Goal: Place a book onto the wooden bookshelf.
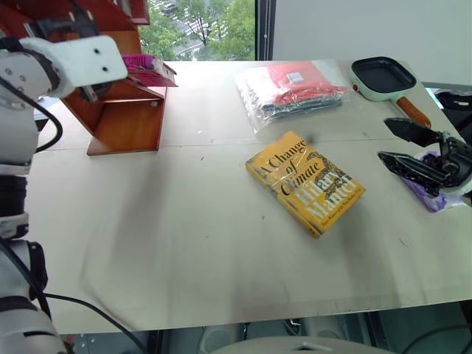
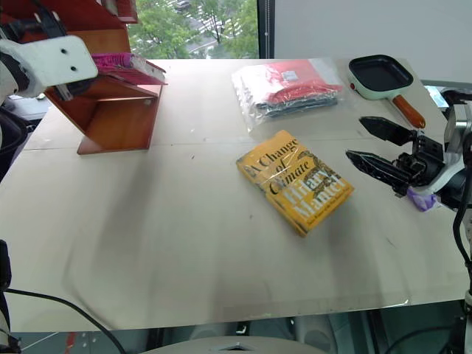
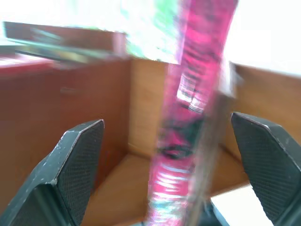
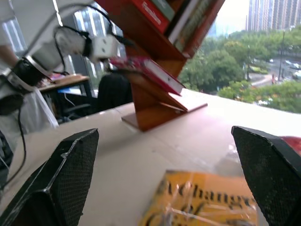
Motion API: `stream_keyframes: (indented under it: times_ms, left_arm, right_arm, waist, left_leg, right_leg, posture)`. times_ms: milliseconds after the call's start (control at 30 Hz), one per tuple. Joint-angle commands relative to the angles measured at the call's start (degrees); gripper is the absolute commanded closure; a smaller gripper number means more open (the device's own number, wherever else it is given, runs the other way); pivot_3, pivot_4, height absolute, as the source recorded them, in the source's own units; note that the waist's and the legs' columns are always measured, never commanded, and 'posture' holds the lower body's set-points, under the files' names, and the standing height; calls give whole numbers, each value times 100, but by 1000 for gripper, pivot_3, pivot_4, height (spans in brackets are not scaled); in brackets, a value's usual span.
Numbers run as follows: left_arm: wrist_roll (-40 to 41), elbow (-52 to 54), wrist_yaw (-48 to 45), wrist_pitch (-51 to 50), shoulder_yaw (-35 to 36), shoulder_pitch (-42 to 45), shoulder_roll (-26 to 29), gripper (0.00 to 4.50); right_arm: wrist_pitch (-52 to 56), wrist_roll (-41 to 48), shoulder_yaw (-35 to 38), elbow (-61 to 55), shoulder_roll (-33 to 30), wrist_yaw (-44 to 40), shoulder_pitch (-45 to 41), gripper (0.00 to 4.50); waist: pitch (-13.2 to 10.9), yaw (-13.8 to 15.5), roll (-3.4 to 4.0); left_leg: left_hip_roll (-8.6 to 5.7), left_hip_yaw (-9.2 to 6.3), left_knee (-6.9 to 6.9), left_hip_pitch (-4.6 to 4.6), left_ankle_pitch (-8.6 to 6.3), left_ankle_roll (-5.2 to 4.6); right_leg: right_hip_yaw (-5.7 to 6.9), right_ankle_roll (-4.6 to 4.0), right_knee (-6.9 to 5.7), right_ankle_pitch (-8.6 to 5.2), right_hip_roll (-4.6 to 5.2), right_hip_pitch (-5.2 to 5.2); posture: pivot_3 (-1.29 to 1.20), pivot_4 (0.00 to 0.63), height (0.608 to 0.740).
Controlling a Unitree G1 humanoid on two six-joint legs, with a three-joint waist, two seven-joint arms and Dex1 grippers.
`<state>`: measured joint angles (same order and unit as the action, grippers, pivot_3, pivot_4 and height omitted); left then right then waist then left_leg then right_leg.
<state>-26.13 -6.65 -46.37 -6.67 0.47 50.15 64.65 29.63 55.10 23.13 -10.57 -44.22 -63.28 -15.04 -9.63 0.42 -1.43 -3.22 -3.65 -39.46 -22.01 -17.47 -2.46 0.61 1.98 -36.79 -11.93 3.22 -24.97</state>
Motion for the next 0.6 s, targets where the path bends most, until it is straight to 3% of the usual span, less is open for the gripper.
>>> stream_keyframes:
  times_ms: [33,67,133,167,267,333,433,600]
  left_arm:
    - [1088,1182,391,-145,1004,-247,-614,84]
    - [1531,1484,368,-336,1223,-358,-930,84]
    - [3158,2367,528,-1907,2074,-752,-2228,84]
    - [3661,2669,529,-2491,2362,-1102,-2621,84]
    - [4436,3384,152,-2961,2373,-2773,-3189,84]
    - [4255,3538,-74,-2410,2002,-3845,-3158,84]
    - [4123,3443,62,-2108,1675,-4765,-3282,84]
    - [3935,3307,182,-1662,951,-5717,-3520,84]
  right_arm:
    - [-813,-718,29,305,19,-369,353,0]
    - [-1064,-906,23,409,87,-455,462,0]
    - [-1518,-1512,-120,594,34,-527,867,0]
    - [-1750,-1776,-177,674,38,-514,1026,0]
    - [-2215,-2379,-297,966,198,-162,1380,0]
    - [-2612,-2689,-355,1161,350,-39,1616,0]
    - [-3078,-2963,-364,1316,562,90,1944,0]
    - [-3654,-3232,-406,1444,930,352,2407,0]
  waist:
    - [5,46,3]
    - [15,75,4]
    - [30,124,27]
    - [38,119,41]
    - [52,-18,59]
    - [57,-121,52]
    - [60,-91,46]
    - [78,2,70]
  left_leg:
    - [0,1,0,2,0,0]
    - [0,2,0,4,0,0]
    - [0,-4,-8,1,0,0]
    - [-2,0,-21,1,-1,-2]
    - [3,11,-38,10,-1,-2]
    - [5,17,-25,35,-1,0]
    - [5,17,0,53,1,4]
    - [5,19,24,159,-20,-28]
  right_leg:
    - [-2,0,0,0,1,0]
    - [-1,0,-1,0,3,2]
    - [7,0,2,0,7,8]
    - [8,1,-4,0,13,11]
    - [-5,1,-15,0,3,18]
    - [-37,0,-25,0,-13,20]
    - [-44,-7,-25,4,-15,20]
    - [-44,-13,6,5,-10,130]
  posture:
    - [0,150,720]
    - [0,150,720]
    - [0,150,720]
    - [0,150,720]
    - [0,150,720]
    - [0,150,720]
    - [0,150,720]
    - [0,150,720]
